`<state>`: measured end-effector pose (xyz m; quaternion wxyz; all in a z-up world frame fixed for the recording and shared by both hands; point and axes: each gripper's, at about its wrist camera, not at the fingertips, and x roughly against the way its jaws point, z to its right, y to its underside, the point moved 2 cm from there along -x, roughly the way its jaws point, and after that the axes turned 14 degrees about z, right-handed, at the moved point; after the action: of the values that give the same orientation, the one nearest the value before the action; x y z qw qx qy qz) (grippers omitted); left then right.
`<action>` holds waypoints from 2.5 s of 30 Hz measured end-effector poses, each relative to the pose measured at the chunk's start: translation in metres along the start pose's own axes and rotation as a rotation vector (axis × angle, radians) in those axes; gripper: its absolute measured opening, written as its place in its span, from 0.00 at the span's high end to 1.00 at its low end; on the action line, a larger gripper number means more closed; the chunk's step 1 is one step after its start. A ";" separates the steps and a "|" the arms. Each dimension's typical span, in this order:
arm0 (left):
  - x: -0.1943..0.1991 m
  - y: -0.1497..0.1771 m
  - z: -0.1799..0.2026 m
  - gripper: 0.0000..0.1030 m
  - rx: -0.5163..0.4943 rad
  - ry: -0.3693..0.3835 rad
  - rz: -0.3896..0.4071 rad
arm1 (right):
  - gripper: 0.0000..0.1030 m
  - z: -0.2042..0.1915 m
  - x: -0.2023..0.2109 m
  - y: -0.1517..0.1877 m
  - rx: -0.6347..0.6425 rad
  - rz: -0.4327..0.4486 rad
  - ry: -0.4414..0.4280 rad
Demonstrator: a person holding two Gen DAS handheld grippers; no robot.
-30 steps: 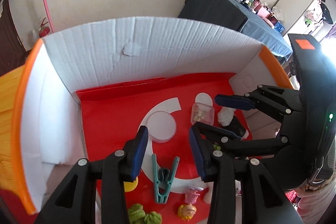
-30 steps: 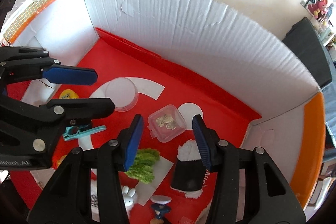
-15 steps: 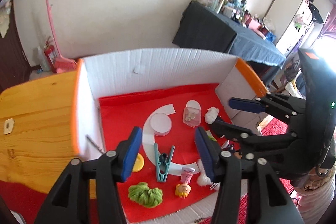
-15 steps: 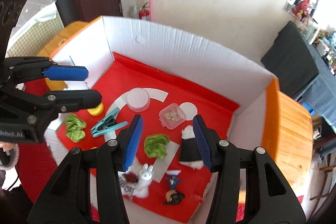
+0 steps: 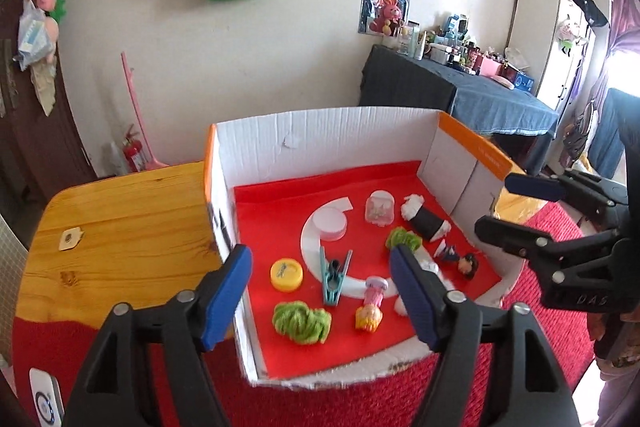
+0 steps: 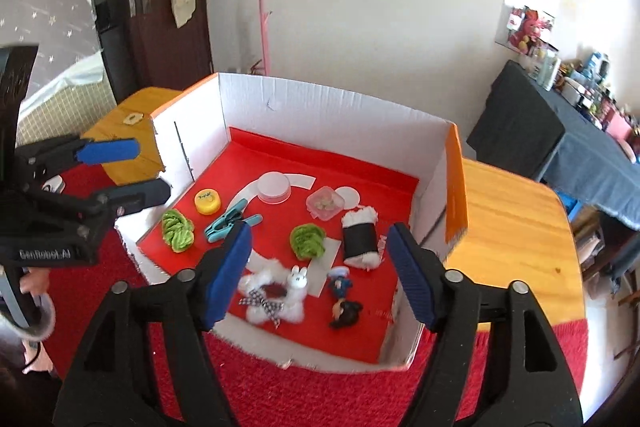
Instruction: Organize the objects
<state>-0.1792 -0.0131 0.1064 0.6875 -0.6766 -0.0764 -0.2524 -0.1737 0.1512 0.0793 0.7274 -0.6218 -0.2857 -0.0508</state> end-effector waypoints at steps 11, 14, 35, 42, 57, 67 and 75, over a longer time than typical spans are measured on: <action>0.002 0.037 0.003 0.17 0.020 -0.093 0.032 | 0.22 -0.004 -0.009 0.030 -0.022 0.029 0.108; -0.003 0.046 0.002 0.17 0.024 -0.111 0.033 | 0.22 -0.002 -0.014 0.038 -0.040 0.031 0.116; -0.012 0.063 0.001 0.12 0.052 -0.129 0.081 | 0.20 0.008 -0.023 0.058 -0.077 0.076 0.168; -0.012 0.064 0.001 0.12 0.054 -0.129 0.081 | 0.20 0.008 -0.020 0.058 -0.075 0.080 0.173; -0.013 0.064 0.001 0.11 0.054 -0.127 0.078 | 0.19 0.008 -0.020 0.059 -0.071 0.078 0.177; -0.014 0.065 0.002 0.11 0.056 -0.125 0.079 | 0.19 0.008 -0.020 0.059 -0.071 0.078 0.177; -0.013 0.065 0.001 0.11 0.057 -0.124 0.080 | 0.19 0.008 -0.020 0.059 -0.071 0.078 0.177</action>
<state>-0.1612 -0.0113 0.0428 0.7100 -0.6735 -0.0992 -0.1800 -0.1680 0.1664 0.0189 0.7288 -0.6509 -0.1938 -0.0872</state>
